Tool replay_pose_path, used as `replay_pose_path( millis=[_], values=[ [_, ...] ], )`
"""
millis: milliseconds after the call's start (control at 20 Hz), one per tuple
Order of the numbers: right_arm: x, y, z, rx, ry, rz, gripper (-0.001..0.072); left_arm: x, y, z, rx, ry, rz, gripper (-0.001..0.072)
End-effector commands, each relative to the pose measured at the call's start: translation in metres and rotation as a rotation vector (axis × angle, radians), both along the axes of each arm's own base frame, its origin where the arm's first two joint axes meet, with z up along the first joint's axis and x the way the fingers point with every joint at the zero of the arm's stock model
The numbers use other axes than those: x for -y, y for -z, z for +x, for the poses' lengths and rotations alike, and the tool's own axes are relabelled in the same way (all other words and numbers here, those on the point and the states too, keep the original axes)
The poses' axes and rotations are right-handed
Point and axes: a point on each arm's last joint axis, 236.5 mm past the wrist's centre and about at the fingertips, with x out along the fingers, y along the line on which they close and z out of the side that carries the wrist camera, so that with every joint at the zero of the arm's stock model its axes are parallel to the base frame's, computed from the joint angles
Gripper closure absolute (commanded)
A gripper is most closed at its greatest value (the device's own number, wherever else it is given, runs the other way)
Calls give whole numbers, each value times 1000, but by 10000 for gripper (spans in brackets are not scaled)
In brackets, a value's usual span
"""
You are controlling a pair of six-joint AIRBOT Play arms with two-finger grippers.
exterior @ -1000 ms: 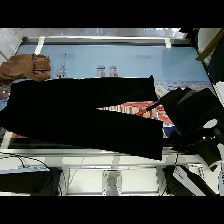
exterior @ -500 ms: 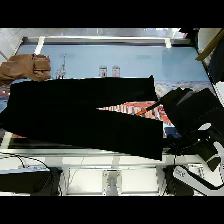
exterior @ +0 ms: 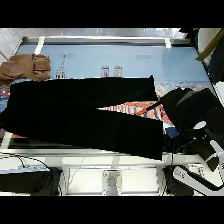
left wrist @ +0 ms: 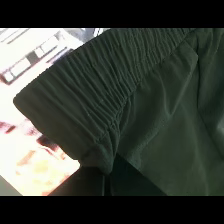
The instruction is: Fold the clothes and pants, and hang the long-sleeved shirts on hangers.
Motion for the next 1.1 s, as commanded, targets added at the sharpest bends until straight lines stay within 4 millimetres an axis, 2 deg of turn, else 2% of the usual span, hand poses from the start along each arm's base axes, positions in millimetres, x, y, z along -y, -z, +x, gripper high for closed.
replay_pose_path(
  millis=[0, 100, 200, 300, 400, 500, 600, 700, 800, 900, 1050],
  values=[
    [-7, -4, 0, 7, -12, 34, 352, 0, 0, 0, 0, 1, 1, 697],
    [-9, -6, 1, 16, -18, 46, 448, 1, 0, 0, 0, 4, -3, 697],
    [-16, -12, 5, 45, -29, 89, 696, 5, 0, 0, -1, 15, -18, 698],
    [-21, -27, 12, 59, -34, 140, 707, 6, -9, 0, 7, 22, -8, 699],
    [-20, -53, 29, 109, -59, 174, 707, 2, -30, 2, 17, 42, 40, 700],
    [-12, -84, 70, 224, -9, 149, 708, -3, -54, -2, -28, 98, 117, 701],
    [2, -120, 120, 365, 52, 90, 709, -3, -79, 2, -76, 137, 167, 701],
    [16, -148, 163, 497, 76, 5, 709, -4, -100, 14, -123, 152, 221, 701],
    [20, -175, 206, 599, 93, -43, 709, 0, -117, 34, -158, 194, 302, 701],
    [17, -185, 237, 611, 97, -42, 710, 1, -132, 56, -198, 221, 399, 701],
    [17, -174, 286, 580, 150, -36, 709, -4, -148, 89, -248, 209, 499, 701]
  ],
)
